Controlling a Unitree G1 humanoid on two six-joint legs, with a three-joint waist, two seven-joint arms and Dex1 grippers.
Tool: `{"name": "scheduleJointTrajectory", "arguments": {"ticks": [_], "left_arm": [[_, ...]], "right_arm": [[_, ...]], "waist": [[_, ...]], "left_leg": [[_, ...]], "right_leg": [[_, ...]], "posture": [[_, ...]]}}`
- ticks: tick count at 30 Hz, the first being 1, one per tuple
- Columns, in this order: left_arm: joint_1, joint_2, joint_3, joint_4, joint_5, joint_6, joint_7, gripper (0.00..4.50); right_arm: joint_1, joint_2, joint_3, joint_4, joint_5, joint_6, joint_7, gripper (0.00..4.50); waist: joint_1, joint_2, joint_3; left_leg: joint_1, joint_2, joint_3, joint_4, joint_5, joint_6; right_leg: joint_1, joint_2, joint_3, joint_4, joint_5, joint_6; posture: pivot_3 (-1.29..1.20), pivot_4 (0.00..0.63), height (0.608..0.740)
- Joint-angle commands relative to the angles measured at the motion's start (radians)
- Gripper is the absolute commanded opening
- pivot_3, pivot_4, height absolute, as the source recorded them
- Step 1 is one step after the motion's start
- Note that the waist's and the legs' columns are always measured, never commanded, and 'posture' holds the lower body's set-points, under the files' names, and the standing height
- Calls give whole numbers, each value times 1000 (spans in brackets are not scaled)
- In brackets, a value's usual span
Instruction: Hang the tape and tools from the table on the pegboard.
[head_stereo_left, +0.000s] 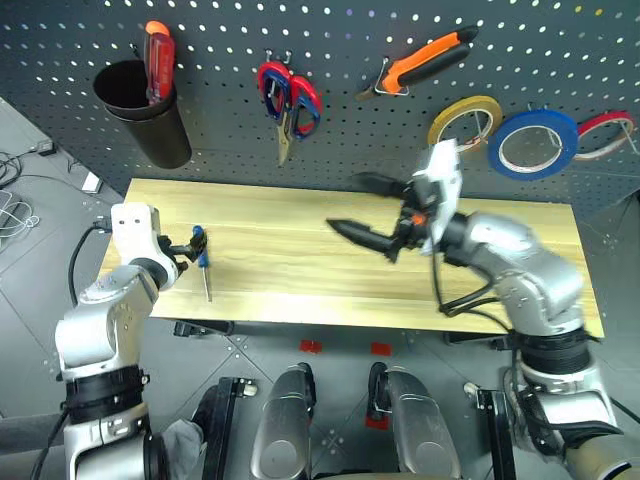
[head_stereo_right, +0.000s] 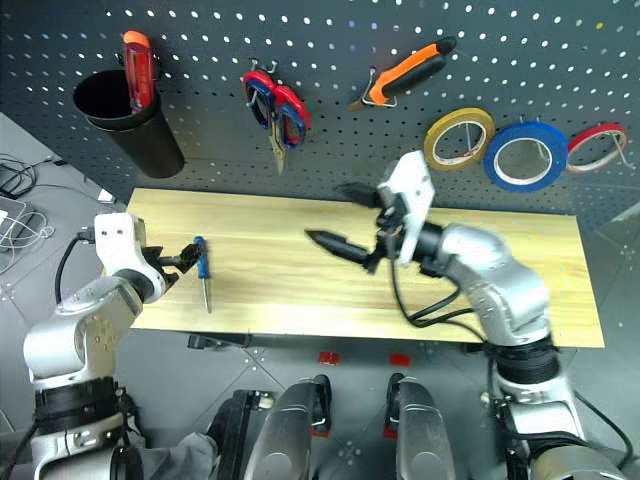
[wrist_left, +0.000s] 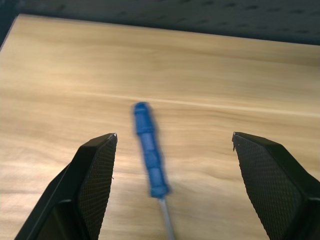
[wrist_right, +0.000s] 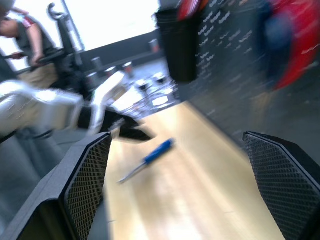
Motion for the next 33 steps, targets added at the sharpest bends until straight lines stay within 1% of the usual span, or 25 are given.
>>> {"name": "scheduleJointTrajectory", "arguments": {"ticks": [1,3,4,7,9,11,13,17,21,26,28,32,33], "left_arm": [[-40,-16,40,9,-40,74,26,3889],[-48,-20,33,30,-29,117,48,3889],[-49,-21,35,35,-29,138,55,3889],[-50,-19,46,50,-10,154,97,3889],[-39,5,32,50,14,139,107,3889],[-55,-1,58,64,8,162,126,3889],[-75,-1,59,105,18,162,145,3889],[-118,-18,53,218,29,146,158,3889],[-173,-33,38,332,40,69,155,3889],[-228,-35,-11,490,76,-21,136,3889],[-246,-29,-32,552,101,-60,143,3889],[-291,-7,-55,710,138,-58,168,3889],[-301,-5,-56,741,139,-73,164,3709]], "right_arm": [[19,-18,143,47,-152,-25,-22,4500],[26,-32,229,96,-254,-66,-29,4500],[31,-30,245,112,-279,-80,-33,4500],[45,-15,247,130,-308,-94,-38,4500],[64,-15,244,120,-316,-92,-30,4500],[79,-18,239,111,-319,-91,-23,4500],[88,-19,234,108,-322,-91,-18,4500],[93,-18,222,113,-329,-92,-18,4500],[96,-19,214,106,-334,-84,-12,4500],[107,-22,206,88,-335,-67,-14,4500],[111,-24,203,82,-336,-62,-15,4500],[119,-25,193,66,-333,-52,-16,4500],[120,-24,188,62,-331,-49,-17,4500]], "waist": [[-1,0,0],[-4,0,0],[-6,0,0],[-7,0,0],[-7,0,0],[-7,0,0],[-6,0,0],[-5,0,0],[-4,0,0],[-7,0,0],[-8,0,0],[-9,0,0],[-9,0,0]], "left_leg": [[0,0,0,0,0,0],[-1,-1,0,0,0,0],[-1,-1,0,0,0,0],[-1,0,0,-1,1,-1],[-1,1,-1,-1,1,-3],[-1,1,-1,-2,2,-3],[-1,1,-2,-2,2,-4],[-1,1,-2,-2,2,-4],[-1,1,-2,-2,2,-4],[-1,1,-2,-2,2,-4],[-1,1,-2,-2,2,-4],[-1,1,-2,-2,3,-4],[0,1,-2,-2,3,-4]], "right_leg": [[0,0,0,0,0,0],[0,-1,0,0,0,0],[0,-1,-1,0,0,0],[-1,0,-1,0,0,0],[-1,0,-2,0,0,0],[-1,0,-2,0,0,0],[-1,0,-3,0,0,0],[-1,0,-3,0,0,0],[-1,0,-3,0,0,0],[-1,0,-4,0,0,0],[-1,0,-3,0,0,0],[-1,0,-4,0,0,0],[-1,0,-4,0,0,0]], "posture": [[74,378,740],[70,377,740],[69,376,740],[68,380,740],[68,379,740],[71,379,740],[74,380,740],[68,377,740],[54,383,740],[28,383,740],[24,383,740],[11,381,740],[11,381,740]]}}
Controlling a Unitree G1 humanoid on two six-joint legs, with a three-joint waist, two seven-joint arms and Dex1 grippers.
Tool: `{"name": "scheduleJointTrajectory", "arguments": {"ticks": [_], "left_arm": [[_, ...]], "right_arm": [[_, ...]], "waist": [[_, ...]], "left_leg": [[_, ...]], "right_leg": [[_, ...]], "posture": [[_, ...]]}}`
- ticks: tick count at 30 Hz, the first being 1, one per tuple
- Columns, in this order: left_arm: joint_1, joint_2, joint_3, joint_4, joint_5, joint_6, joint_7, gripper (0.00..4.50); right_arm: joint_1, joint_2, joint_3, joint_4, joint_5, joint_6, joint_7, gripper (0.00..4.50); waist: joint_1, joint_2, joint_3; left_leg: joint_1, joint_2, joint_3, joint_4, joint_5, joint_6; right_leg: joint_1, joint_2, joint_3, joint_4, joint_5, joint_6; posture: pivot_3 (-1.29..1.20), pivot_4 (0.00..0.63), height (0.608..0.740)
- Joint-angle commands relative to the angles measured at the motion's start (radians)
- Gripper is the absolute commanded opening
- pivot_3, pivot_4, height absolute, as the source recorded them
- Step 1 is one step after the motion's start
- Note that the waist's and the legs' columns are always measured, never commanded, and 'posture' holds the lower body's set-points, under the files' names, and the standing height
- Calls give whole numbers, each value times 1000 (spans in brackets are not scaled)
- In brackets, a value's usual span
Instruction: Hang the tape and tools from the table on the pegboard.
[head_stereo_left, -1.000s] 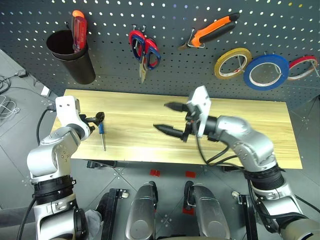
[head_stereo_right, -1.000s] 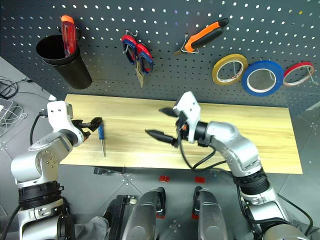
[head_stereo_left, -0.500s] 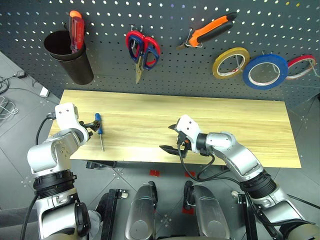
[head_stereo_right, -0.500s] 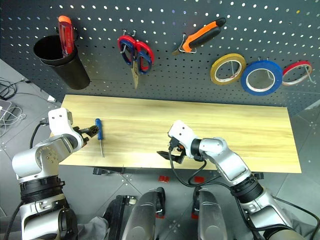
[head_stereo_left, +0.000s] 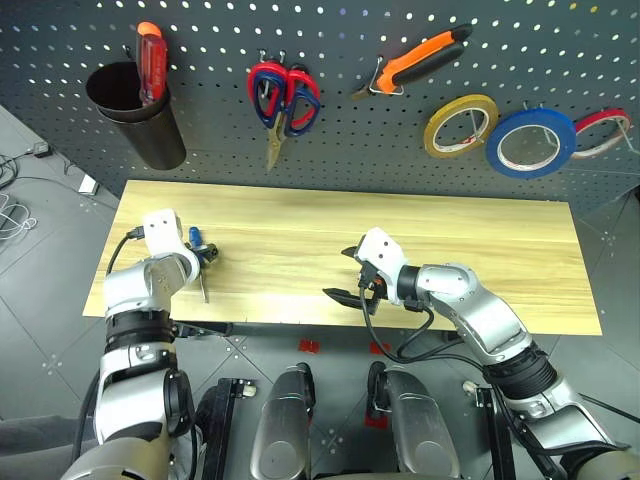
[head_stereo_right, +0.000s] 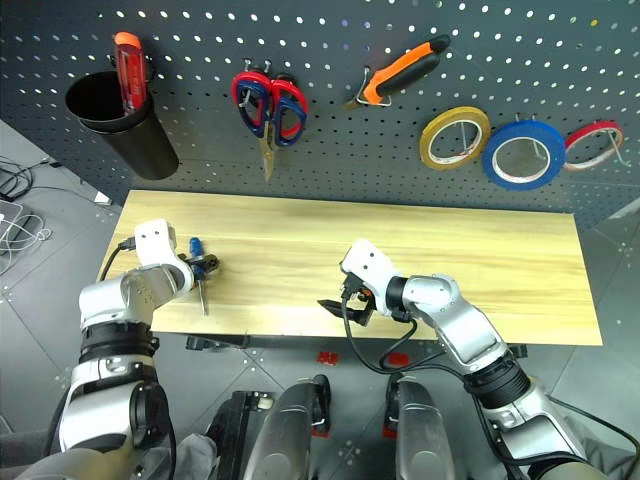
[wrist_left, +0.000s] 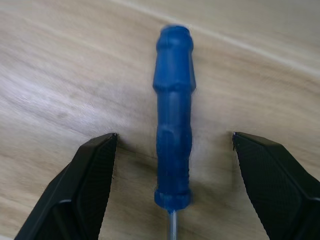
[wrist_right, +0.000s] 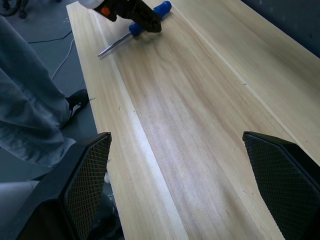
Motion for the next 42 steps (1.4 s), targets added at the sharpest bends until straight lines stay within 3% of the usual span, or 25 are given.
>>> {"name": "scheduleJointTrajectory", "arguments": {"ticks": [1,5,11,18,24,28,37,42], "left_arm": [[-8,14,-8,118,25,-32,3,3496],[-29,9,-14,141,19,-54,-11,2431],[5,5,-11,25,-4,10,-23,611],[187,-1,-49,-485,51,-3,45,546],[339,-20,-102,-949,102,-317,4,546],[348,-16,-158,-1040,216,-444,39,546],[289,-38,-242,-972,492,-706,208,546],[119,-89,-222,-957,484,-687,235,546]], "right_arm": [[13,4,-30,-60,12,8,1,4500],[18,1,-48,-70,11,19,-5,4500],[18,-17,-75,-75,16,15,7,4500],[-33,43,-216,-174,205,31,54,4500],[-139,53,-269,-259,363,85,107,4500],[-198,52,-264,-253,394,81,124,4500],[-238,55,-218,-154,338,0,161,4500],[-251,63,-207,-119,322,-24,158,4500]], "waist": [[-1,0,0],[-1,0,0],[-1,0,0],[-2,0,0],[3,0,0],[2,0,0],[2,0,0],[6,0,0]], "left_leg": [[0,0,0,0,0,0],[1,0,0,0,0,0],[1,0,0,0,0,0],[-1,1,-1,0,0,0],[-1,0,-3,0,0,0],[-1,0,-3,0,0,0],[-1,0,-2,-1,0,1],[-2,0,-3,0,1,1]], "right_leg": [[0,0,0,0,0,0],[0,0,0,0,0,0],[0,0,0,0,0,0],[0,0,-1,-1,0,0],[1,-2,-1,-2,0,0],[1,-2,-1,-2,0,0],[0,-2,-2,-1,0,0],[1,-2,-3,-1,0,0]], "posture": [[11,381,740],[0,379,740],[0,374,740],[5,367,740],[38,345,740],[47,337,740],[50,336,740],[37,344,740]]}}
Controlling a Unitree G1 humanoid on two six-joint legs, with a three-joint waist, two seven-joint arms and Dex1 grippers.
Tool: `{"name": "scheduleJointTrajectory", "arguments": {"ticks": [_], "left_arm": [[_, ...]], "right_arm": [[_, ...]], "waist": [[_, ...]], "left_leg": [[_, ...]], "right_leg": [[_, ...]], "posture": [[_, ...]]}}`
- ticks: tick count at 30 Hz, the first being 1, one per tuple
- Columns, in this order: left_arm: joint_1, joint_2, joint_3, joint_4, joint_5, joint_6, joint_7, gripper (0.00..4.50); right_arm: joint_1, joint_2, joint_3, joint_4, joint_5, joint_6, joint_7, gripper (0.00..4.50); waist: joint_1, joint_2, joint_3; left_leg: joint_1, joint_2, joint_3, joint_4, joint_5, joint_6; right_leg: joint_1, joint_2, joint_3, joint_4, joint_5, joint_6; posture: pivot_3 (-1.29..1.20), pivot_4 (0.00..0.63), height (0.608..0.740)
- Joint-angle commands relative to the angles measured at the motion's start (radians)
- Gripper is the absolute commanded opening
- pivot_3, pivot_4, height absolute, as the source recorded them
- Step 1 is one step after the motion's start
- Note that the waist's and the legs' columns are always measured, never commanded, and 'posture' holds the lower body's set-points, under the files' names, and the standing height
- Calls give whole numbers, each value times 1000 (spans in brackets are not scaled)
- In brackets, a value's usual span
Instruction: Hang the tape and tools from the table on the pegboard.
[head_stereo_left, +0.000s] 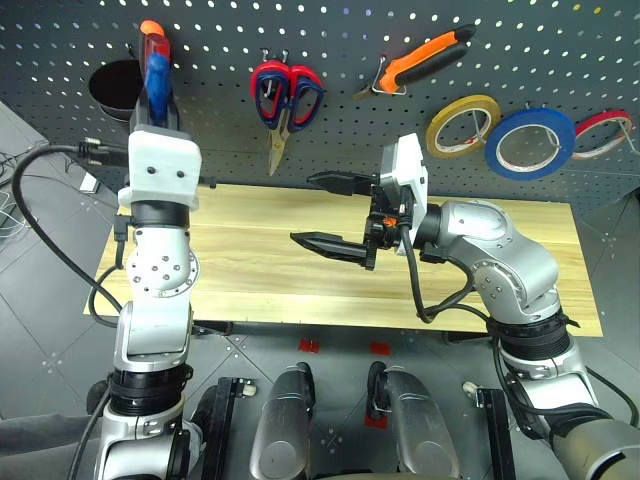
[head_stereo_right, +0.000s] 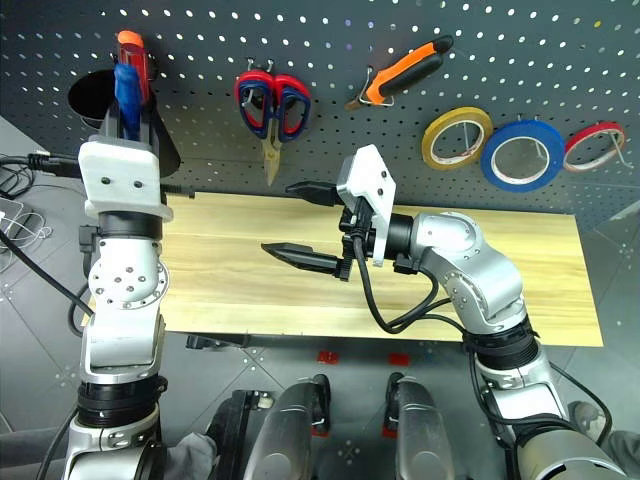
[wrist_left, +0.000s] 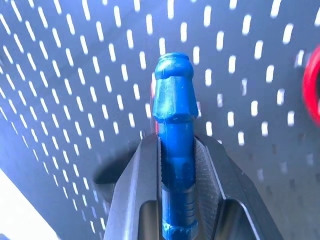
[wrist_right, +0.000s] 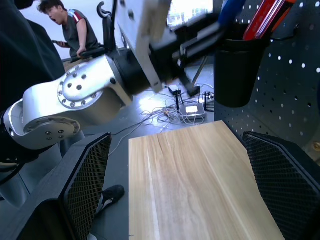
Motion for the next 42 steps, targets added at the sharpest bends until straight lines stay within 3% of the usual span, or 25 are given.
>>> {"name": "scheduleJointTrajectory", "arguments": {"ticks": [1,10,21,28,39,41,42], "left_arm": [[-163,-19,31,-15,1,8,22,546],[-441,-1,129,180,-60,8,26,546],[-411,-4,204,347,-130,-26,31,546],[-364,-13,168,363,-131,-44,12,546],[-401,30,203,238,-155,-10,18,3952],[-437,25,194,206,-199,32,-21,4465],[-454,23,188,198,-221,50,-42,4465]], "right_arm": [[-19,10,8,-6,-10,-37,11,4500],[-36,41,6,8,-16,-62,-3,4500],[-104,114,-71,13,4,-79,-101,4500],[-113,101,-69,0,-2,-73,-103,4500],[-98,66,-57,14,-22,-83,-82,4500],[-91,50,-61,18,-24,-85,-72,4500],[-88,43,-63,19,-23,-85,-69,4500]], "waist": [[1,0,0],[-7,0,0],[-4,0,0],[-4,0,0],[-3,0,0],[-1,0,0],[-1,0,0]], "left_leg": [[0,0,0,0,0,0],[0,1,1,0,1,0],[-1,1,0,0,1,-1],[-2,-1,1,-1,1,-1],[-2,0,1,-1,1,-1],[-2,0,0,-1,1,-1],[-2,-1,0,-1,1,-1]], "right_leg": [[0,0,-1,0,0,0],[-1,2,0,1,0,0],[-1,2,-1,1,0,0],[-1,1,-1,1,0,0],[-2,1,-1,1,0,0],[-2,1,-1,1,0,0],[-2,1,-1,1,0,0]], "posture": [[37,345,740],[44,342,740],[24,336,740],[13,334,740],[20,322,740],[24,324,740],[24,324,740]]}}
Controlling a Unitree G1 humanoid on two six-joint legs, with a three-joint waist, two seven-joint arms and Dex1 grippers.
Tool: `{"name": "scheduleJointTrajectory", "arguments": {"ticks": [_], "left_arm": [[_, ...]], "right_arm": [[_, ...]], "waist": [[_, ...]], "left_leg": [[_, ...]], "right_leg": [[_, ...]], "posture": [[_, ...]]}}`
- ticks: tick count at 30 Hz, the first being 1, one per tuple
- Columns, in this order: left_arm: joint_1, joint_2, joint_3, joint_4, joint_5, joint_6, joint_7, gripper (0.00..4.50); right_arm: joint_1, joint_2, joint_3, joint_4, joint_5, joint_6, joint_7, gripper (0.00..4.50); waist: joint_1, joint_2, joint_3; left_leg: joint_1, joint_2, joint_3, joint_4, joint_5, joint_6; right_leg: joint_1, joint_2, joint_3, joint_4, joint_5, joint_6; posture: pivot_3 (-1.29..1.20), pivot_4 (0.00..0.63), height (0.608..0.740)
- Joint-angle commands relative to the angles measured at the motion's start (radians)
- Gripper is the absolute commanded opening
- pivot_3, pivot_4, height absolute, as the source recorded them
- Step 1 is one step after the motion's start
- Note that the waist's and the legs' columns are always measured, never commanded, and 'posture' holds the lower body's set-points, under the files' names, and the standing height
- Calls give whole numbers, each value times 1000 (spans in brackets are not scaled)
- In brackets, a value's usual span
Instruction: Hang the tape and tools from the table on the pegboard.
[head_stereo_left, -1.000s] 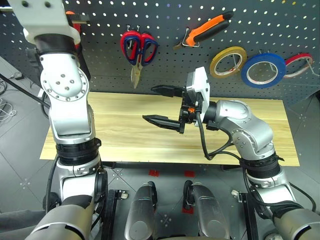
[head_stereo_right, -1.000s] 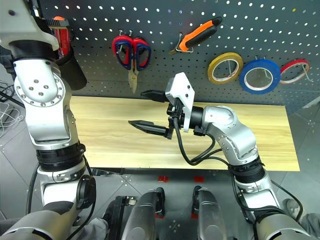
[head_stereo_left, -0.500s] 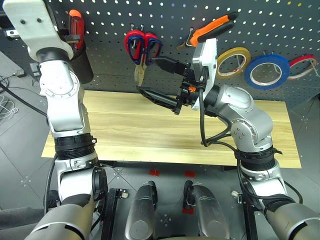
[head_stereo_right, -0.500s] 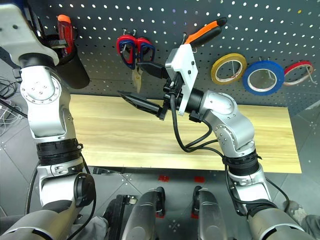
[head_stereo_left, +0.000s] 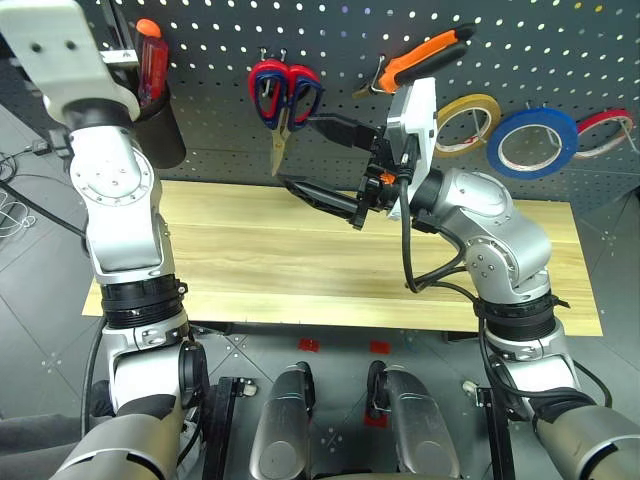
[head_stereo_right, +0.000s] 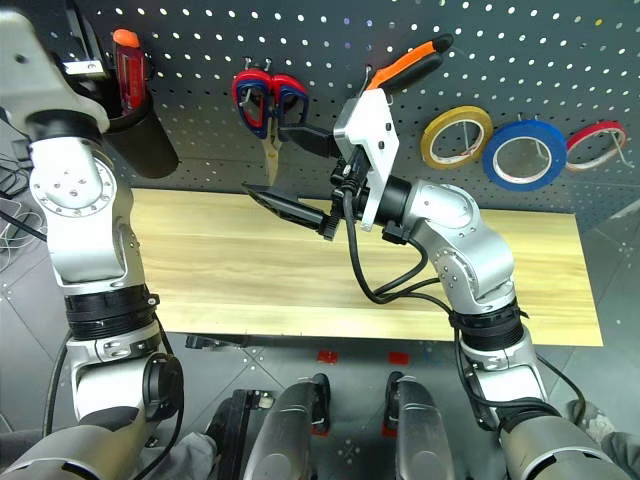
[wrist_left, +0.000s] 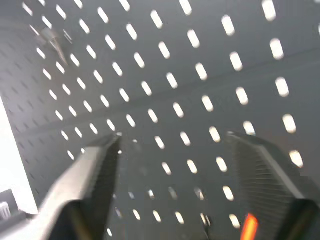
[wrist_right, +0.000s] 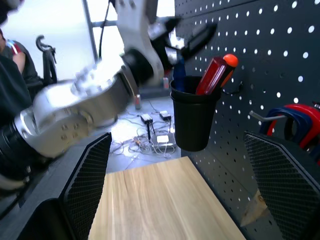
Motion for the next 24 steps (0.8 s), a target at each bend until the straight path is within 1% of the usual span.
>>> {"name": "scheduleJointTrajectory", "arguments": {"ticks": [1,2,3,4,7,10,12,15,20,24], "left_arm": [[-82,6,-12,-95,-115,75,-105,4465],[-102,2,-18,-107,-176,112,-160,4465],[-107,1,-33,-134,-271,188,-247,4465],[-102,7,-53,-166,-334,233,-321,4465],[-29,35,-101,-267,-435,365,-439,4465],[56,52,-124,-326,-453,430,-461,4465],[146,49,-133,-369,-490,487,-482,4465],[254,57,-144,-399,-485,498,-501,4465],[363,64,-143,-366,-461,485,-502,4465],[468,56,-173,-274,-422,424,-526,4465]], "right_arm": [[19,-29,-11,-35,5,-17,25,4500],[28,-42,-17,-41,11,-12,32,4500],[40,-57,-27,-51,21,-4,38,4500],[53,-73,-39,-62,34,6,43,4500],[115,-124,-79,-93,65,35,45,4500],[188,-175,-117,-108,55,44,21,4500],[264,-195,-183,-114,62,61,-32,4500],[379,-204,-262,-126,64,61,-93,4500],[532,-213,-326,-108,42,31,-131,4500],[554,-191,-370,13,-4,-49,-188,4500]], "waist": [[1,0,0],[2,0,0],[3,-1,0],[2,0,0],[-1,0,0],[-5,0,0],[-5,0,0],[-4,0,0],[-2,0,-1],[-4,1,-7]], "left_leg": [[0,0,0,0,0,0],[0,0,0,1,0,0],[0,-1,-1,1,0,0],[0,-1,-1,1,0,0],[0,-1,-1,0,0,0],[0,0,-1,-1,0,0],[1,1,0,-1,0,0],[1,1,0,-1,0,0],[1,0,0,1,0,0],[2,0,1,1,0,0]], "right_leg": [[0,0,0,0,0,0],[0,0,0,0,0,0],[1,0,0,0,0,0],[1,0,0,0,0,0],[1,0,0,0,0,0],[1,0,0,0,0,0],[1,1,0,0,0,0],[1,1,1,0,0,0],[1,1,1,-1,0,0],[1,1,2,0,0,0]], "posture": [[29,318,740],[29,318,740],[31,316,740],[34,317,740],[29,315,740],[23,318,740],[8,319,740],[-7,317,740],[-25,317,740],[-36,304,740]]}}
